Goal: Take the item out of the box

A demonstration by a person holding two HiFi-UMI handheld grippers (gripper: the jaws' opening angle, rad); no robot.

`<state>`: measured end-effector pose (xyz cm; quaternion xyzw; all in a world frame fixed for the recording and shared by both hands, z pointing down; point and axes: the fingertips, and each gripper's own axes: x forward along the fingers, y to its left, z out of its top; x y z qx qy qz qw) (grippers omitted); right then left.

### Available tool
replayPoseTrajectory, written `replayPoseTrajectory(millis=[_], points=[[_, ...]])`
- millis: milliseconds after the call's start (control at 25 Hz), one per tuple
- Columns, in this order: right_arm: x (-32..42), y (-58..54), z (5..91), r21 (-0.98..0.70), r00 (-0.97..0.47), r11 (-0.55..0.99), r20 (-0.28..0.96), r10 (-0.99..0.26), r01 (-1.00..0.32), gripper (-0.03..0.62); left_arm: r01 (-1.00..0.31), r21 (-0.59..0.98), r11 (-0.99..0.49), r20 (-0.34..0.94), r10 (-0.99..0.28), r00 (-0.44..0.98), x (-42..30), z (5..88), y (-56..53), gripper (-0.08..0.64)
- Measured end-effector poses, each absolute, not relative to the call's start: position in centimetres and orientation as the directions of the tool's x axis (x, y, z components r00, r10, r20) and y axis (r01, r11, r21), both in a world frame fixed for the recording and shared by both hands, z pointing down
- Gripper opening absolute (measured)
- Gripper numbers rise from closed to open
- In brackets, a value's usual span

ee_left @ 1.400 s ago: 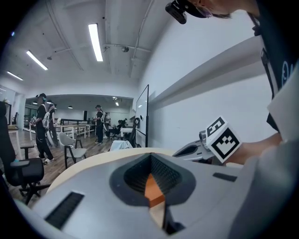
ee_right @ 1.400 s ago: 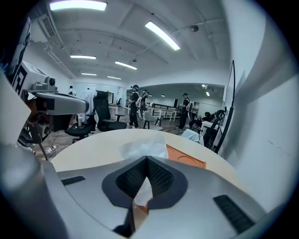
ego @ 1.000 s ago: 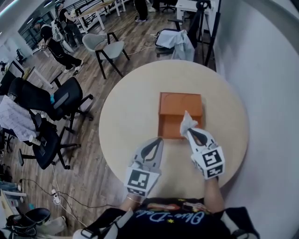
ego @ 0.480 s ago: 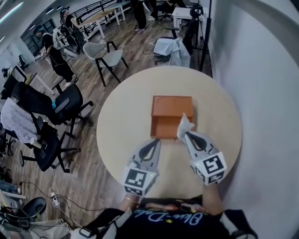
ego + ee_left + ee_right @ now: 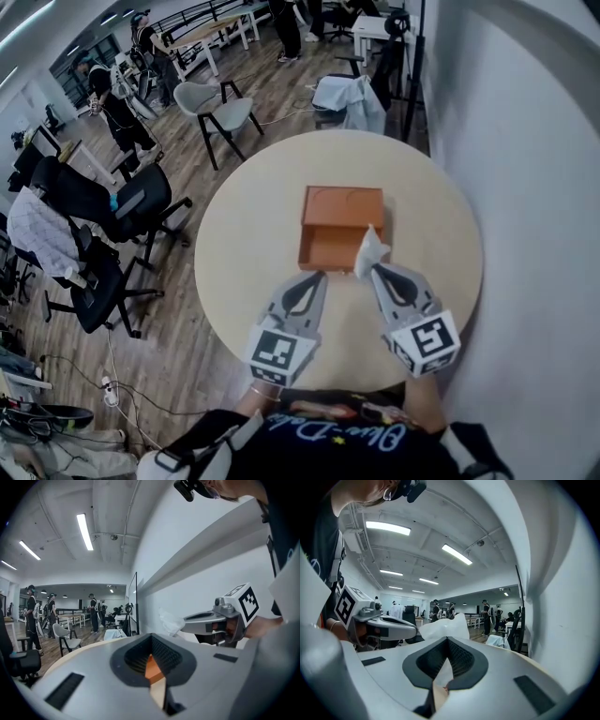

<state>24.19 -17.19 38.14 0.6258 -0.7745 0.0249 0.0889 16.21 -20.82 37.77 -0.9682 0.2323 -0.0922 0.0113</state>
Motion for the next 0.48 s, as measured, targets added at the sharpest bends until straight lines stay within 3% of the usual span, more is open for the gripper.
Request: replayPoseTrajectory(millis=[480], points=[[23.94, -17.22, 37.42, 0.081, -0.219, 0.23, 0.132, -0.967, -0.97, -0.003, -0.455, -0.093, -0.886, 0.165, -0.464, 0.87, 16.12, 37.48, -21.19, -0.015]])
